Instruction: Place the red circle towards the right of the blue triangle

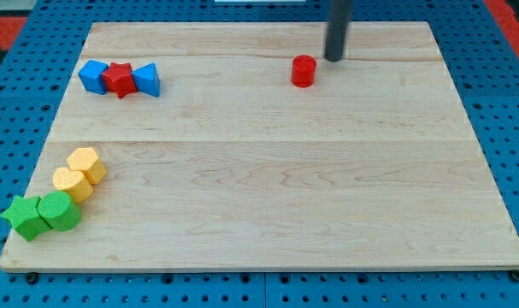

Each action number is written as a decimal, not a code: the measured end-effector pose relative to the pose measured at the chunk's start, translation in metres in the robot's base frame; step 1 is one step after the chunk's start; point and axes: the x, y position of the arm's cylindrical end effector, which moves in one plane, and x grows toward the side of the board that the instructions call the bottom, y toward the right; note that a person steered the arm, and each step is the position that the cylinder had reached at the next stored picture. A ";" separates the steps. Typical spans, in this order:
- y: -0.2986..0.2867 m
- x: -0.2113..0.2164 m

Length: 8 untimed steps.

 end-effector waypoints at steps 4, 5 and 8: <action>-0.045 0.024; -0.041 0.026; -0.186 0.014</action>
